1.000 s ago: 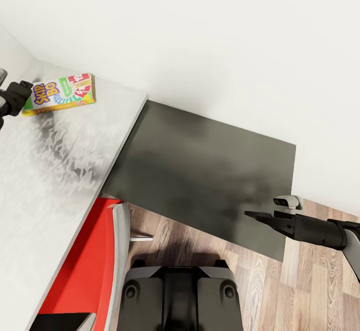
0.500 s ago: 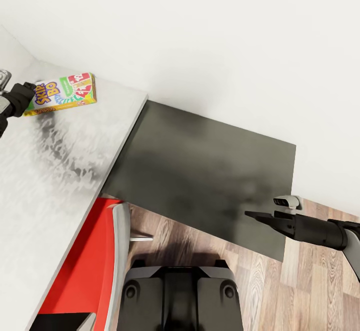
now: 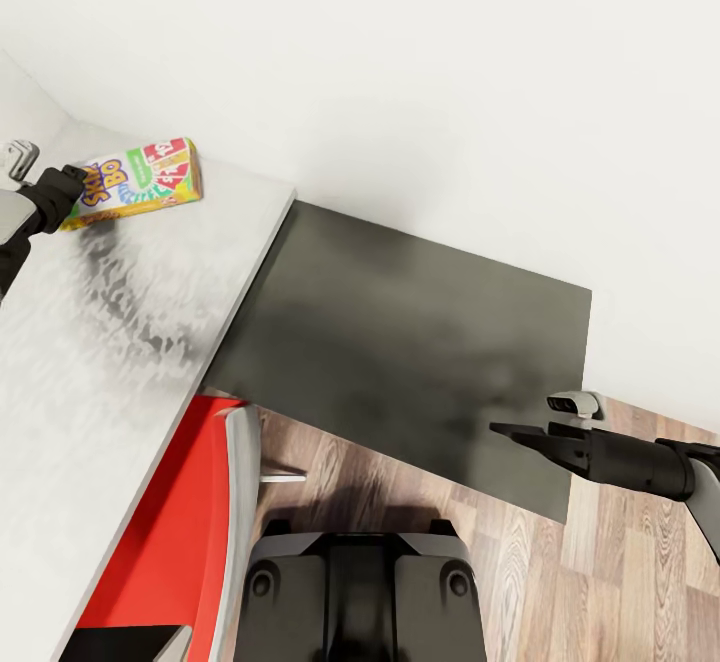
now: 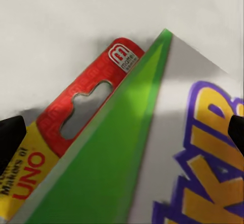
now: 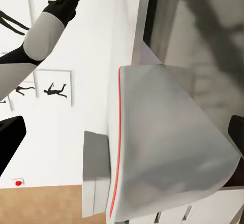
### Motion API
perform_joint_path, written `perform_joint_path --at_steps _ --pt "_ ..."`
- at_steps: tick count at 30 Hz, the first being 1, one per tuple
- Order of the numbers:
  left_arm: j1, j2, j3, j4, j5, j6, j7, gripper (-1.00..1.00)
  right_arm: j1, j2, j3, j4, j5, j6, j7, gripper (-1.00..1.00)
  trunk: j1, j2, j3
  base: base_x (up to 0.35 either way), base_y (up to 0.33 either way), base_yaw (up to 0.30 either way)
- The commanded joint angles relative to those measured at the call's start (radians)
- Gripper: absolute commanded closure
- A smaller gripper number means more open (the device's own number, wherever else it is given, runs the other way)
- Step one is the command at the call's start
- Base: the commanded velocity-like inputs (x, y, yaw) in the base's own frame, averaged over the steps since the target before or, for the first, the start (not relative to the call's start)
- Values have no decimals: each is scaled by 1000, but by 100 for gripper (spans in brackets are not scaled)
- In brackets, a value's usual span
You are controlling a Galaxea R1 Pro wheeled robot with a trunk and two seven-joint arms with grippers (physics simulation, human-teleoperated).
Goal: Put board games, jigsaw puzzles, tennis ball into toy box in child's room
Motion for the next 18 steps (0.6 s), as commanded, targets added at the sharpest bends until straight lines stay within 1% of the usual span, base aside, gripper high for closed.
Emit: perform_joint_path --at_steps 1,6,7,11,18 --pt "1 0 -5 -1 26 13 7 -100 0 0 0 0 0 4 2 -100 1 -1 -1 0 0 0" --pt "1 -21 -5 -1 26 13 7 -100 0 0 0 0 0 4 2 -100 1 -1 -1 0 0 0" --pt "1 -21 -5 -1 26 13 7 -100 0 0 0 0 0 4 2 -100 1 -1 -1 0 0 0" --pt "1 -35 -5 -1 26 13 6 -100 0 0 -1 0 0 4 2 -100 1 -1 -1 0 0 0" --pt "0 -46 -6 -1 25 13 5 -100 0 1 -1 0 0 4 2 -100 1 -1 -1 0 0 0"
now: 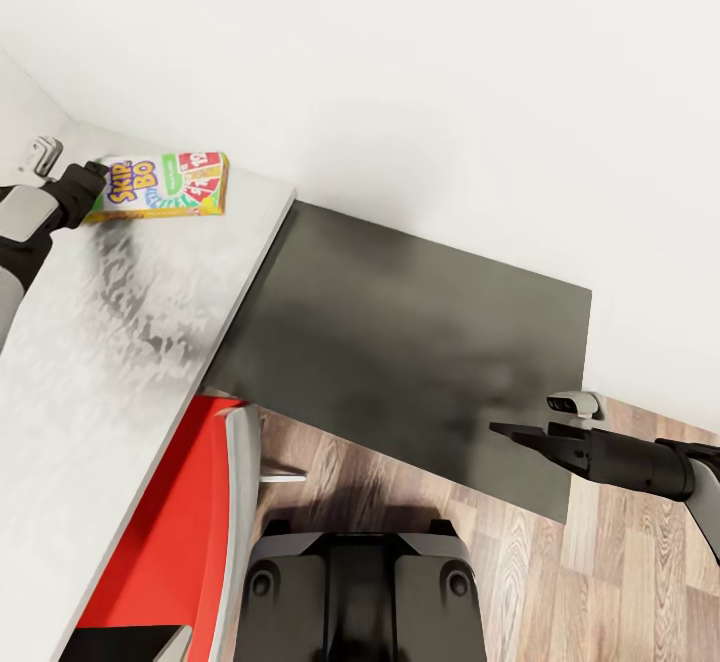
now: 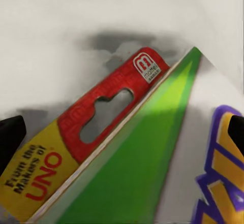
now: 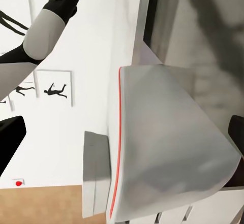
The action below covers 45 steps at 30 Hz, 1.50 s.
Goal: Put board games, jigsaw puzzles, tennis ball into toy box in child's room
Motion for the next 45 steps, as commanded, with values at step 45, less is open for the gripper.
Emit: perform_joint_path --at_steps 45 --pt "-5 -93 2 -69 28 22 8 -100 0 3 1 0 0 4 -2 -100 1 -1 -1 0 0 0"
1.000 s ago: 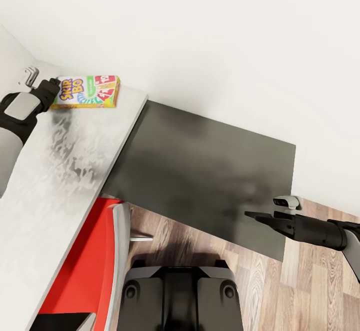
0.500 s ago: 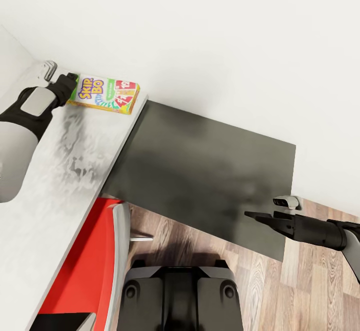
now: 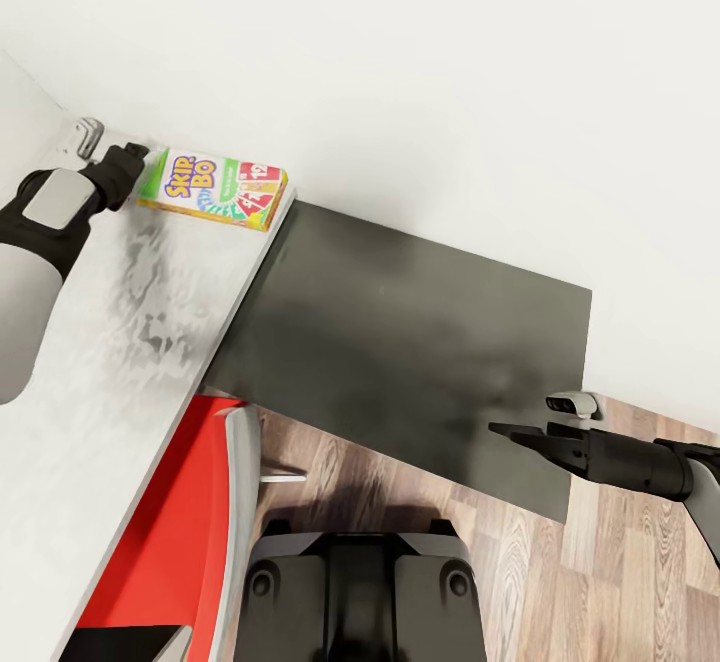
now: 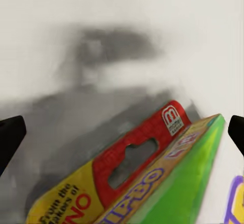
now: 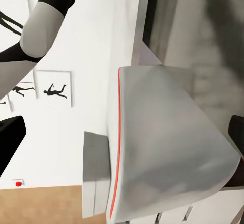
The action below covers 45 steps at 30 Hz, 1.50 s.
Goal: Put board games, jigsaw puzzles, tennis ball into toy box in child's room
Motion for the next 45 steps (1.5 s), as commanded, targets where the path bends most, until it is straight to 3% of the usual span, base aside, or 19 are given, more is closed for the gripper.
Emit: perform_joint_path --at_steps 1,18,24,33,45 --pt "-1 10 -7 -6 10 3 8 -100 0 0 0 0 0 4 2 -100 1 -1 -1 0 0 0" --pt "-6 118 -2 -18 19 7 7 -100 0 0 1 0 0 4 -4 -100 1 -1 -1 0 0 0" --pt "-8 145 -1 -19 20 9 7 -100 0 1 1 0 0 4 -5 -100 1 -1 -1 0 0 0" --pt "-19 158 0 -22 23 21 5 -100 -1 1 1 0 1 4 -4 -100 1 -1 -1 0 0 0" --pt "-26 155 0 -77 24 70 7 -100 0 2 1 0 2 4 -5 -100 1 -1 -1 0 0 0"
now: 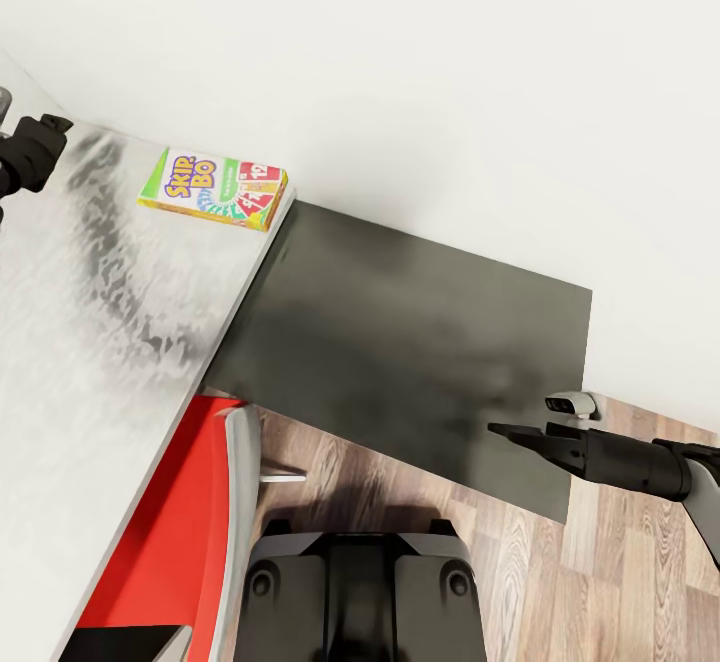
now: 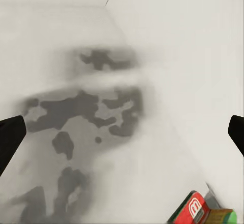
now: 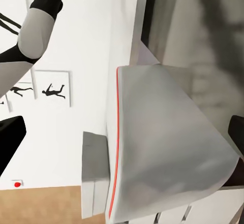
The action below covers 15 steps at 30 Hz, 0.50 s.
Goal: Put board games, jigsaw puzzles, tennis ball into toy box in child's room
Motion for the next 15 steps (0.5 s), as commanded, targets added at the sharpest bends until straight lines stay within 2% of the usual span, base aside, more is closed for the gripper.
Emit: perform_joint_path --at_steps 1,10,15 --pt "-1 1 -8 -9 10 7 8 -100 -1 0 0 0 0 4 3 -100 1 -2 -1 0 0 0" --pt "1 -1 -8 -52 14 25 11 -100 -1 0 0 0 0 4 2 -100 1 -2 -1 0 0 0" --pt "3 -2 -9 -65 28 37 12 -100 -1 -1 -1 0 0 4 8 -100 1 -2 -1 0 0 0"
